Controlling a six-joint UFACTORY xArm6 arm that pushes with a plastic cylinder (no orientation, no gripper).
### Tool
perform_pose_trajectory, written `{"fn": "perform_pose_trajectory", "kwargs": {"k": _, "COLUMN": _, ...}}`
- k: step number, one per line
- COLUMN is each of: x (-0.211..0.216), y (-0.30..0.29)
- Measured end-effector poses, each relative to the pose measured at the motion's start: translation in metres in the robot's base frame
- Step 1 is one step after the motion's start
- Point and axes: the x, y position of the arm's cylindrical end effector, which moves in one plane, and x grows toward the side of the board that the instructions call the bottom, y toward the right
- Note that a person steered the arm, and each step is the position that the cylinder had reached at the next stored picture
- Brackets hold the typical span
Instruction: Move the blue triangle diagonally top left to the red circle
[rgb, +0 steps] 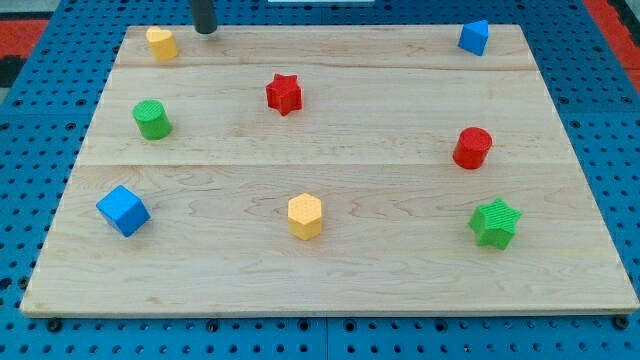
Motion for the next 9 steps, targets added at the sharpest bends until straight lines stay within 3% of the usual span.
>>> {"fn": "perform_pose_trajectory", "kwargs": {"k": 1, "x": 0.0, "y": 0.033}}
{"fn": "perform_pose_trajectory", "kwargs": {"k": 2, "x": 0.016, "y": 0.149}}
{"fn": "perform_pose_trajectory", "kwargs": {"k": 4, "x": 0.094, "y": 0.384}}
{"fn": "perform_pose_trajectory", "kwargs": {"k": 5, "x": 0.044, "y": 0.461}}
{"fn": "perform_pose_trajectory", "kwargs": {"k": 6, "x": 0.002, "y": 0.434}}
{"fn": "perform_pose_trajectory", "kwargs": {"k": 7, "x": 0.008, "y": 0.326}}
{"fn": "perform_pose_trajectory", "kwargs": {"k": 8, "x": 0.003, "y": 0.315}}
{"fn": "perform_pose_trajectory", "kwargs": {"k": 9, "x": 0.001, "y": 0.347}}
